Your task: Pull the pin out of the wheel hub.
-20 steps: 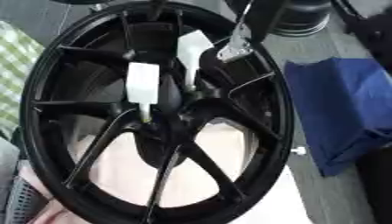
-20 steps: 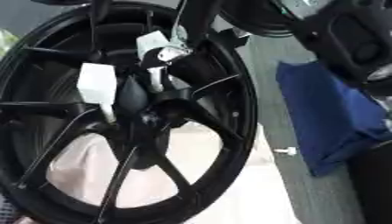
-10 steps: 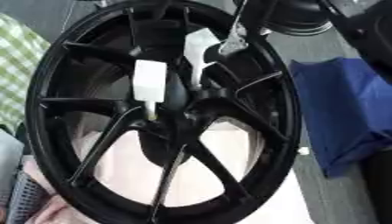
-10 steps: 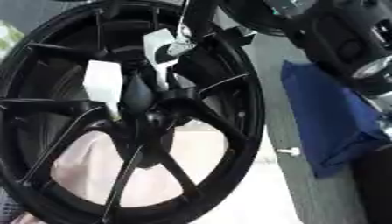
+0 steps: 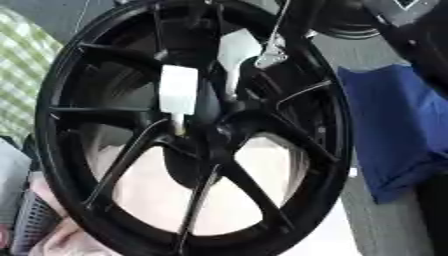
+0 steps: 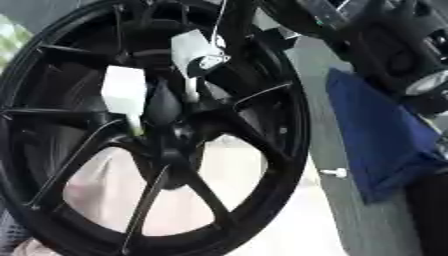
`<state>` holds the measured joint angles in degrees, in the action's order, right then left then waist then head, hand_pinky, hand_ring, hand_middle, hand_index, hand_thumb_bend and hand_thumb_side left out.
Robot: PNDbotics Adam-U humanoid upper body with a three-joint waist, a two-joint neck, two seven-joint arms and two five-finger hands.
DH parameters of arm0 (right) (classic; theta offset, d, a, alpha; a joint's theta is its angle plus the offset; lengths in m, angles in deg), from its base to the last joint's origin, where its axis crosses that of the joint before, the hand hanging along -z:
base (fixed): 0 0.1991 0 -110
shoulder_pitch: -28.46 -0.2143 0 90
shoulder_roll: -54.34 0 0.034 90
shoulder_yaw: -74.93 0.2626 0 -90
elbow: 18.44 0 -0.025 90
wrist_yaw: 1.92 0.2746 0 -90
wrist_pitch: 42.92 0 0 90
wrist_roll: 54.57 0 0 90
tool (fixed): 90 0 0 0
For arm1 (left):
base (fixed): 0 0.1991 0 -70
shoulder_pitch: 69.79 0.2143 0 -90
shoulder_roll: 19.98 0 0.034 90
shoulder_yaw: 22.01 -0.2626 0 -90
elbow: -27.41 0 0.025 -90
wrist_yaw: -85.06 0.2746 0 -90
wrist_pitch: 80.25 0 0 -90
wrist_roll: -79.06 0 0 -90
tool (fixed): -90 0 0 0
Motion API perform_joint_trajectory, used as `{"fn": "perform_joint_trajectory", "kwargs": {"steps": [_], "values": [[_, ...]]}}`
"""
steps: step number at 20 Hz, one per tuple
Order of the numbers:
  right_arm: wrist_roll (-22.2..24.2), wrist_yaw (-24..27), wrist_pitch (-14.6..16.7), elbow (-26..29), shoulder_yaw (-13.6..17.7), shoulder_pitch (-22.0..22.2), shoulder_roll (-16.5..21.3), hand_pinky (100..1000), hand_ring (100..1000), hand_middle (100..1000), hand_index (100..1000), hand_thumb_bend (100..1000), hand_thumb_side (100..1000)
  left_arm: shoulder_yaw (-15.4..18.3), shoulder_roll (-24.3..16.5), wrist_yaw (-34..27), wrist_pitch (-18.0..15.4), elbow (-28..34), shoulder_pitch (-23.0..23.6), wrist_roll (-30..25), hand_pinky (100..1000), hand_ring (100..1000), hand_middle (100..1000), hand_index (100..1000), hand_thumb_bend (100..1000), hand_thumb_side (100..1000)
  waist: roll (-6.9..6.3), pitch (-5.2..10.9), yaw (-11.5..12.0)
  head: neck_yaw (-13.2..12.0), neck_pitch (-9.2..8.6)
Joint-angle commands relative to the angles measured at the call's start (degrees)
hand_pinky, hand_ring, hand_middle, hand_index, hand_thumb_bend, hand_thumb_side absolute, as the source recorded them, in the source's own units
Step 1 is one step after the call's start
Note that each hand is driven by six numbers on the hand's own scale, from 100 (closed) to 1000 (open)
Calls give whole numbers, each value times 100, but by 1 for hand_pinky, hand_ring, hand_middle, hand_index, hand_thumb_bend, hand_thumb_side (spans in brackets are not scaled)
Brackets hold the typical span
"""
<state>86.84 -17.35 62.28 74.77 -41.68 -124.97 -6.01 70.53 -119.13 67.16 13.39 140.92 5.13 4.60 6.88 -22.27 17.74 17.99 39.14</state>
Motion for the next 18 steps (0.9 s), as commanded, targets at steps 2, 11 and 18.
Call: {"fn": "perform_joint_trajectory", "kwargs": {"steps": [2,11,18], "values": [[56,-105,103,-60,60,-33,133,895,910,796,879,436,291,43,-92,1,6,109,-41,-4,706,816,553,726,364,740,-37,97,11,-12,-47],[56,-166,102,-165,124,34,135,884,884,734,828,421,288,43,-70,-3,16,109,-27,-13,707,817,553,726,361,744,-44,87,8,-23,-33],[56,-23,4,-139,127,36,126,867,822,641,749,368,282,45,-62,-5,25,109,-25,-17,708,817,554,727,359,745,-42,93,7,-24,-18]]}}
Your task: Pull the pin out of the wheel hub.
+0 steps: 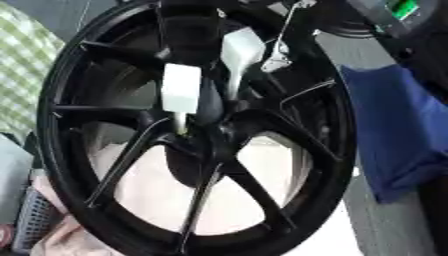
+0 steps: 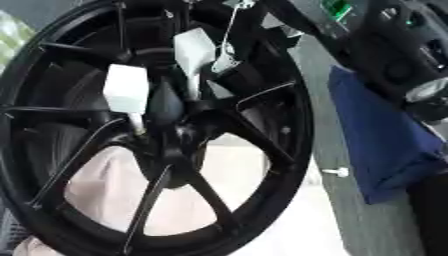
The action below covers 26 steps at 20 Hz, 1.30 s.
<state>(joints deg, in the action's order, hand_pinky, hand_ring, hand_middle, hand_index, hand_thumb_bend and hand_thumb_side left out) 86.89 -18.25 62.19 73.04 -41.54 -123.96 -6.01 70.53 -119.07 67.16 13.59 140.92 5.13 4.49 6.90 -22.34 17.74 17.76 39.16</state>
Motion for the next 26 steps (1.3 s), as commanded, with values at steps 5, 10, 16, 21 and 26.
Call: {"fn": "perform_joint_trajectory", "kwargs": {"steps": [5,10,16,21,26], "values": [[51,155,-85,-9,123,-57,107,852,771,539,646,256,218,52,-57,-6,6,109,-19,-5,709,818,555,727,358,747,-37,98,12,9,8],[51,304,-200,-82,168,-63,90,824,693,435,514,184,100,69,-54,-8,2,109,-11,6,710,818,555,728,357,747,-40,109,10,30,31],[-116,510,-432,9,342,-50,126,809,657,378,469,293,100,85,-52,-15,5,109,-7,20,710,818,555,728,358,746,-55,136,0,64,33],[-372,860,-650,272,762,-23,292,808,643,361,459,264,100,92,-61,-20,5,109,0,25,711,819,556,729,358,747,-72,154,-41,54,34],[-858,1422,-905,427,1604,268,688,815,634,349,454,209,100,128,-80,-14,-6,109,41,52,711,819,556,729,355,746,-109,177,-124,-8,42]]}}
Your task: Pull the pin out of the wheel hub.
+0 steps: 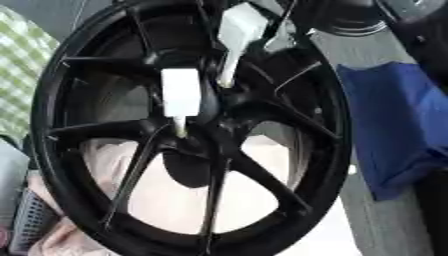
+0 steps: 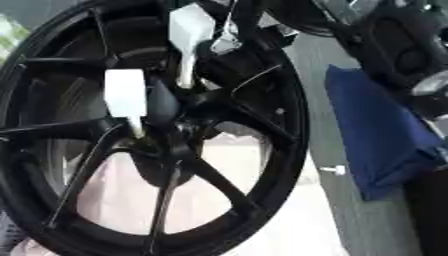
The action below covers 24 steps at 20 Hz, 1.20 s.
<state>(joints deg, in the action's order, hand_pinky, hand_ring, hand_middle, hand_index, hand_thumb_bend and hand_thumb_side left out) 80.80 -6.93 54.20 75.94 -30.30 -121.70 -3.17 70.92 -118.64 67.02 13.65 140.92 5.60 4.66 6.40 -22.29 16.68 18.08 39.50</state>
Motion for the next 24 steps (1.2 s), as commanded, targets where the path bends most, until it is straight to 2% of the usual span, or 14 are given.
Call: {"fn": "perform_joint_trajectory", "kwargs": {"steps": [1,4,6,8,12,16,18,19,20,21,22,23,24], "values": [[-383,398,-147,157,680,197,543,816,634,352,460,184,100,98,-128,3,-16,109,4,44,711,818,556,729,355,746,-66,175,-39,-61,5],[-883,584,-226,227,1349,951,1030,819,638,363,474,146,100,120,-129,8,-26,109,19,67,711,819,556,729,355,746,-82,171,-88,-122,-19],[-1358,546,-282,186,1900,1685,1293,822,640,382,493,111,100,142,-125,13,-32,109,32,88,712,818,556,729,355,745,-102,165,-131,-185,-47],[-1894,413,-343,78,2412,2383,1377,825,634,384,497,100,100,160,-120,13,-42,109,42,108,712,818,556,729,355,744,-126,163,-174,-232,-68],[-2704,75,-485,-246,3150,3484,1198,829,631,437,554,100,100,200,-121,23,-54,109,87,148,712,818,556,729,354,744,-186,177,-292,-344,-79],[-3183,-368,-662,-535,3588,4187,894,834,652,474,597,100,100,220,-115,21,-51,109,121,185,712,818,556,728,353,744,-236,204,-383,-400,-88],[-3344,-546,-749,-662,3730,4374,790,843,688,525,657,180,100,228,-119,17,-51,109,127,198,712,818,556,728,354,741,-257,223,-407,-407,-100],[-3404,-643,-792,-713,3782,4434,749,861,738,598,726,251,102,232,-120,15,-56,109,127,203,713,818,556,728,355,741,-265,231,-413,-412,-105],[-3445,-730,-834,-759,3823,4481,711,869,758,646,766,277,146,234,-121,13,-60,109,129,206,713,818,556,728,355,740,-272,238,-417,-418,-111],[-3464,-810,-877,-802,3853,4514,679,898,824,751,847,311,251,235,-121,12,-62,109,132,207,713,818,556,728,355,740,-278,244,-419,-420,-115],[-3451,-867,-938,-856,3873,4533,652,923,872,809,895,254,466,236,-120,11,-62,109,135,208,713,818,556,729,356,740,-279,248,-418,-420,-117],[-3428,-903,-1000,-902,3886,4537,635,933,890,832,921,113,681,236,-118,10,-62,109,137,210,713,818,556,728,357,740,-280,250,-416,-419,-117],[-3451,-917,-1094,-955,3913,4527,617,943,907,852,946,100,995,236,-117,7,-62,109,136,210,713,818,557,729,358,740,-276,251,-413,-421,-118]]}}
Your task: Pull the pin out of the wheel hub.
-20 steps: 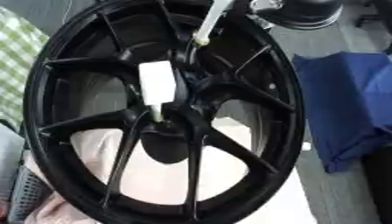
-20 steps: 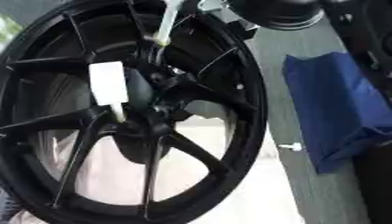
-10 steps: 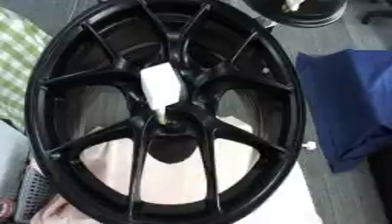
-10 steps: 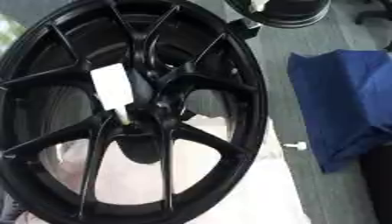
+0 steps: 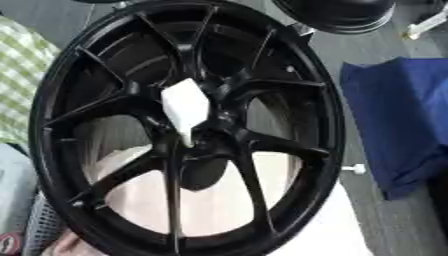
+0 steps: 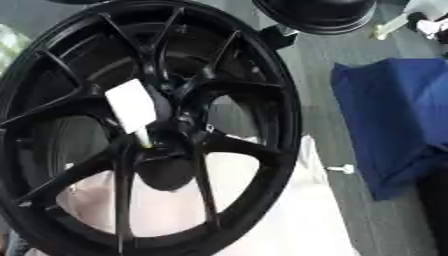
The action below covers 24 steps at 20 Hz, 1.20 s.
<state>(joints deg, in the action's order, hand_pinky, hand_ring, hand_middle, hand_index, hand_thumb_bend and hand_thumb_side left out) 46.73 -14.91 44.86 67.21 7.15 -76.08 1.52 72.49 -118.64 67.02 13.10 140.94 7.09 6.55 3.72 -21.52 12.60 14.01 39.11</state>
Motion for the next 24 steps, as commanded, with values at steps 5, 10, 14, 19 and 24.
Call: {"fn": "perform_joint_trajectory", "kwargs": {"steps": [5,10,14,19,24], "values": [[-749,103,-741,-37,201,-187,98,948,888,851,955,100,1000,72,-109,0,-3,107,-25,19,713,818,556,728,359,740,7,165,37,-7,-87],[-1695,823,-935,467,42,-483,106,900,753,674,795,100,773,65,-102,-7,1,107,-36,19,713,818,556,728,359,739,17,166,82,20,-77],[-2340,1499,-690,1106,-329,-749,113,890,689,581,725,100,553,46,-96,-19,-5,107,-74,2,713,819,556,728,361,739,20,169,129,60,-86],[-2121,2041,-353,1818,-864,-1120,86,892,677,571,716,100,537,24,-81,-29,-8,107,-104,-24,714,820,556,728,360,737,17,165,204,95,-99],[-1833,2418,-242,2288,-1242,-1512,-21,891,671,564,712,100,535,10,-67,-40,-9,107,-122,-37,714,820,556,728,361,736,15,168,252,147,-79]]}}
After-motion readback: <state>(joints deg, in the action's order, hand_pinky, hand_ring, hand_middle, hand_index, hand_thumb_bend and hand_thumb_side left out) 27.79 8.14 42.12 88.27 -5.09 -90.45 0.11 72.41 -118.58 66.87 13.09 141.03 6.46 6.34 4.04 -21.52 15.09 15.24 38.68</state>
